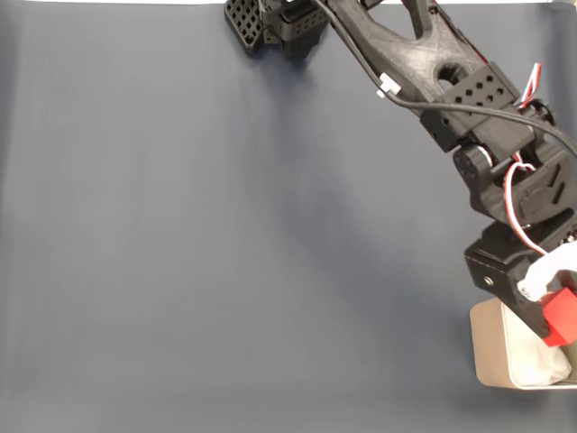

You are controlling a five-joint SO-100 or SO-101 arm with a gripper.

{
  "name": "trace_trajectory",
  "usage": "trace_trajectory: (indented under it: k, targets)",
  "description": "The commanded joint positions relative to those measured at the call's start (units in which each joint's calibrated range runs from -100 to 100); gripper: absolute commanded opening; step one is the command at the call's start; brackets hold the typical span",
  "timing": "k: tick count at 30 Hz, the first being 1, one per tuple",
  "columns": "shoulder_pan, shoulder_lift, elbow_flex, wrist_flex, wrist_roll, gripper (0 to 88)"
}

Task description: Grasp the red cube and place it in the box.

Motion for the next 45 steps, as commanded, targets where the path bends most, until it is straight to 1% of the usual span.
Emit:
trace_trajectory:
  k: [1,17,45]
  targets:
    - [-0.4,0.3,-5.4,-2.0,-0.8,2.4]
    - [1.3,2.2,-7.7,-2.1,-0.5,2.6]
    - [1.5,2.9,-7.7,-2.1,-0.6,3.2]
